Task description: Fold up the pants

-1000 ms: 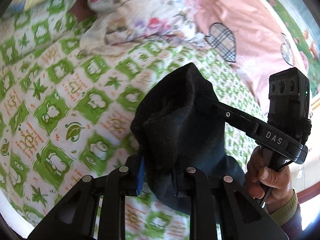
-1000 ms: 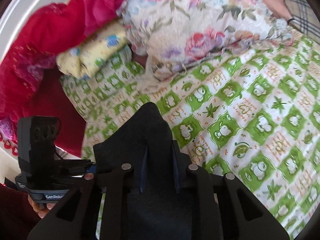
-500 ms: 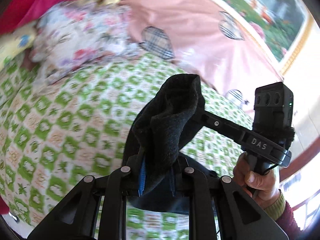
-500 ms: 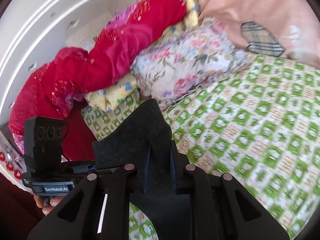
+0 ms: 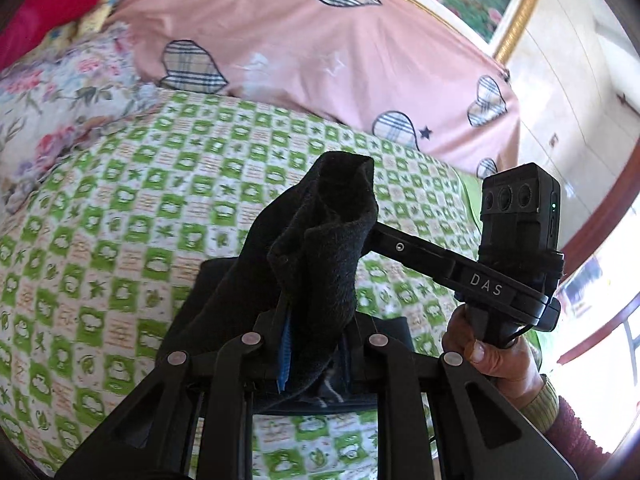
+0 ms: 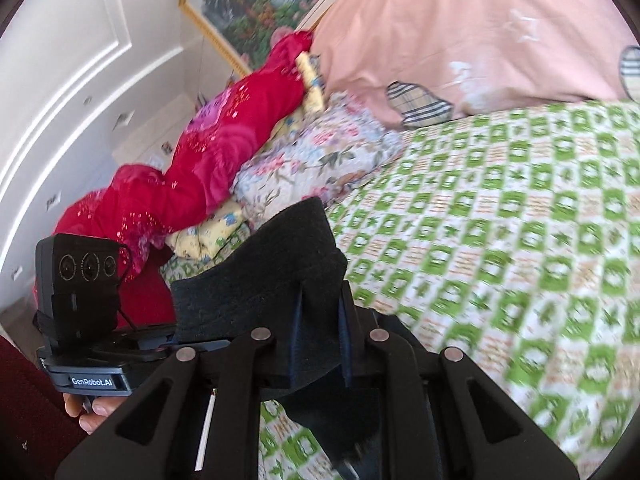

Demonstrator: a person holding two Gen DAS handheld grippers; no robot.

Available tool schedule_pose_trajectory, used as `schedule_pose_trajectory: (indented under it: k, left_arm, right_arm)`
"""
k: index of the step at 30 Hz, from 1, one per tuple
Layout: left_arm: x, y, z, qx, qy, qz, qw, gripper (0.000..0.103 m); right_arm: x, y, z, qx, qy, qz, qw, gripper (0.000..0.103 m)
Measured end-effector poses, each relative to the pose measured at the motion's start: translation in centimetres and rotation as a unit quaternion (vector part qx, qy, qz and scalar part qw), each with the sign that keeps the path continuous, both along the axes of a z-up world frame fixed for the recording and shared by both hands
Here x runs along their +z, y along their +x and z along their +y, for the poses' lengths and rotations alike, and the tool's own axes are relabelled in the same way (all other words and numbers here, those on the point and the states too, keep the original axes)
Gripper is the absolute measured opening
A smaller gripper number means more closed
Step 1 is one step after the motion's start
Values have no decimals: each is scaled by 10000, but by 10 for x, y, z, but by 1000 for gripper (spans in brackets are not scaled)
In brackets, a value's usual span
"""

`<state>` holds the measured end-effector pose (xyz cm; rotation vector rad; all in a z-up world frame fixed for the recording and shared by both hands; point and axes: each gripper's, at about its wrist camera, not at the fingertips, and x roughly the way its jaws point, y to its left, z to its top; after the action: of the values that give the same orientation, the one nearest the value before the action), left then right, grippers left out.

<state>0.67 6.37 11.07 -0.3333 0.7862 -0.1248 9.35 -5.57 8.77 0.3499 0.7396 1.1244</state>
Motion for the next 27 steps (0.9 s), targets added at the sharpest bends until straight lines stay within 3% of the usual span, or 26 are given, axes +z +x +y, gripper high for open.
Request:
schedule_pose_trajectory:
  k: [14,22,27]
  left_arm:
    - [-36,12,-93,-731,815,322,9935,18]
    - [-65,12,-121,-1102,1180,445,9859,20]
    - [-80,9,-130,-1422,1198,478,9814,22]
  right_arm:
    - [-56,-15,-89,-779,285,429,9956,17]
    - [-85,-26,-114,-1104,127,663,9916,17]
    - [-92,-36,-121,-1298,-105,687,9891,17]
